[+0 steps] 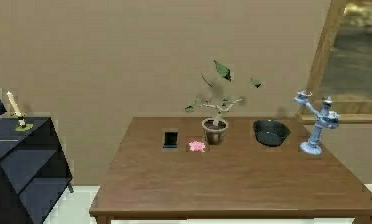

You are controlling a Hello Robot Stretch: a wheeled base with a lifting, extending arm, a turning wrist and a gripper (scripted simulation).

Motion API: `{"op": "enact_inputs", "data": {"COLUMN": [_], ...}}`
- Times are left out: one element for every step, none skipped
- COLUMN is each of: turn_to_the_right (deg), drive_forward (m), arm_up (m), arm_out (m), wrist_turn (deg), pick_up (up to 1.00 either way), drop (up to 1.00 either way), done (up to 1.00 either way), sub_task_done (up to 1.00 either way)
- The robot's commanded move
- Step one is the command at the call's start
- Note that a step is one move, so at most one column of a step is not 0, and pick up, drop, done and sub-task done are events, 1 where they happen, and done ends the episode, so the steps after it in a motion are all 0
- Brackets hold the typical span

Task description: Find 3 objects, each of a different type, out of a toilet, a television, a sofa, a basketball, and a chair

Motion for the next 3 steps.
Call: {"op": "enact_inputs", "data": {"turn_to_the_right": [-45.0, -15.0, 0.0], "drive_forward": [0.00, 0.00, 0.00], "arm_up": [0.00, 0.00, 0.00], "arm_out": [0.00, 0.00, 0.00], "wrist_turn": [0.0, 0.0, 0.0], "pick_up": [0.00, 0.00, 0.00], "drop": [0.00, 0.00, 0.00], "done": [0.00, 0.00, 1.00], "sub_task_done": [0.00, 0.00, 0.00]}}
